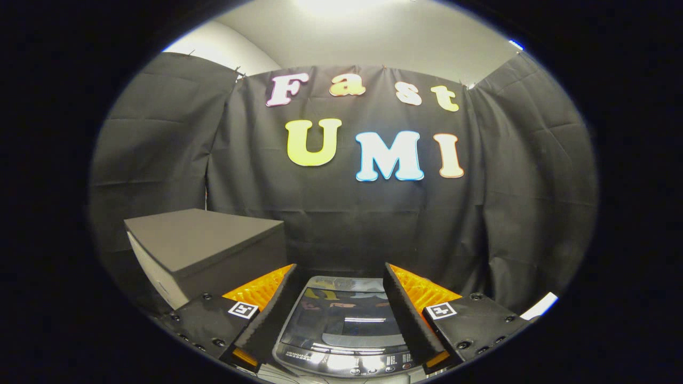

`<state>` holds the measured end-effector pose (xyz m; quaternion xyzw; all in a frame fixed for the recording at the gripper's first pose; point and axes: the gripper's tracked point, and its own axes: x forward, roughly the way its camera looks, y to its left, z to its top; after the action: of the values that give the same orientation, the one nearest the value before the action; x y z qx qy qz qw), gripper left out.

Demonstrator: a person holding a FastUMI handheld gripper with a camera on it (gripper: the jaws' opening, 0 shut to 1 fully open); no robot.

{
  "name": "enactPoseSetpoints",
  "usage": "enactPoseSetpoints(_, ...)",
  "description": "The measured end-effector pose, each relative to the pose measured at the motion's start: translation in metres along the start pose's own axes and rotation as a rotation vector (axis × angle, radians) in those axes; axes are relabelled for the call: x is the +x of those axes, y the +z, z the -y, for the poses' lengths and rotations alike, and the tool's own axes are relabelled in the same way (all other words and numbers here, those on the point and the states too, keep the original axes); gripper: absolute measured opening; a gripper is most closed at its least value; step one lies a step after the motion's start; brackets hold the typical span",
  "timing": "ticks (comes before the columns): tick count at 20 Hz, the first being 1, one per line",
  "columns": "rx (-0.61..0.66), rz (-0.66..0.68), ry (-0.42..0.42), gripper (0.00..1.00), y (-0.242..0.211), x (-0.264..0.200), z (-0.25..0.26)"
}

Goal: Put the clothes into the washing machine and then close the washing machine lid.

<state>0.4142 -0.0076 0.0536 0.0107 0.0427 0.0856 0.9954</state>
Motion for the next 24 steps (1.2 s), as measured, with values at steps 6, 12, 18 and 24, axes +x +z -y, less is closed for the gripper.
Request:
enactPoseSetpoints(6,-0.007,0.037,0.038,0.98,0.017,-0.069,-0.021)
enactPoseSetpoints(12,-0.035,0.041,0.022,0.98,0.016,-0.122,-0.018)
enactPoseSetpoints(18,0.033,0.035,-0.003,0.98,0.027,-0.15,0.001)
enactPoseSetpoints(24,0.083,0.056,-0.048,0.98,0.039,-0.167,0.014)
